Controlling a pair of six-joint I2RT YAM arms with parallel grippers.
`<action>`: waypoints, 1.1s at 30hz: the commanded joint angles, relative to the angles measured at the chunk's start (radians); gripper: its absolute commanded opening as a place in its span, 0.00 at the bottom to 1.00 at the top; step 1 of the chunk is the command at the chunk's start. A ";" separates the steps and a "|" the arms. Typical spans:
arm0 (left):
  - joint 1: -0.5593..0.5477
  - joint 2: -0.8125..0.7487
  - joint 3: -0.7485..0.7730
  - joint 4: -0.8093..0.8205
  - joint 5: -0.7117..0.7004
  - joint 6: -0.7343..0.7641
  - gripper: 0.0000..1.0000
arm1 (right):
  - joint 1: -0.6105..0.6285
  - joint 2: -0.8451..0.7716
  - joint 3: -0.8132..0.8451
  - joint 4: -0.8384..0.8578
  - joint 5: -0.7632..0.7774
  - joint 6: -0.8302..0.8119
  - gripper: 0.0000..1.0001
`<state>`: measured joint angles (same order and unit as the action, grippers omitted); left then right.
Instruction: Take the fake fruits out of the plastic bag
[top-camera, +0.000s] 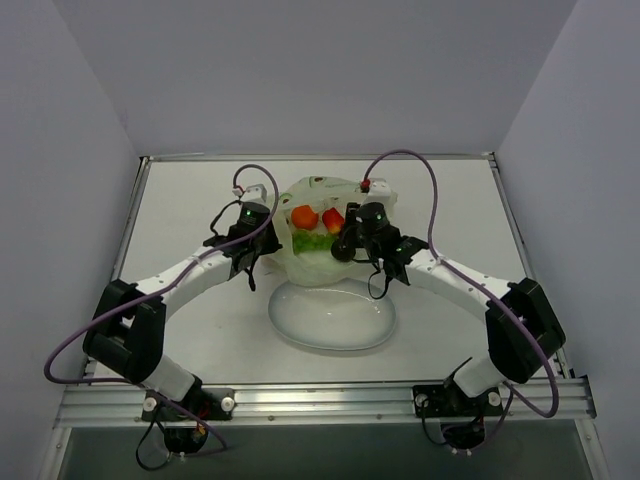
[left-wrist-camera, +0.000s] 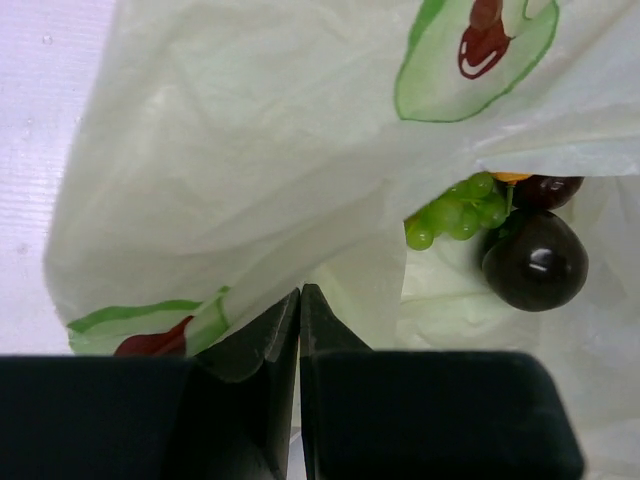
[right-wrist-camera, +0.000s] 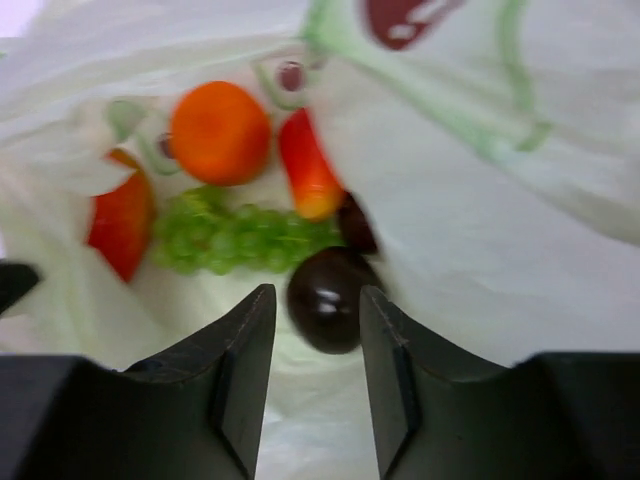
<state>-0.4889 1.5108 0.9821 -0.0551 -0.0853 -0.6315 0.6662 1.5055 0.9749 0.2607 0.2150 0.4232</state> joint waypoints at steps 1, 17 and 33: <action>-0.002 -0.046 -0.019 0.086 0.018 -0.022 0.02 | -0.060 0.007 -0.062 -0.032 0.107 0.009 0.34; -0.011 0.063 -0.056 0.236 0.044 -0.046 0.02 | -0.329 0.461 0.182 0.357 -0.436 -0.130 0.13; 0.030 0.089 0.001 0.291 0.125 -0.040 0.02 | -0.341 0.179 0.022 0.152 -0.293 -0.029 0.63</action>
<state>-0.4137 1.6711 0.9470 0.2035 0.0093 -0.6827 0.3096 1.8397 1.0206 0.4629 -0.1368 0.3775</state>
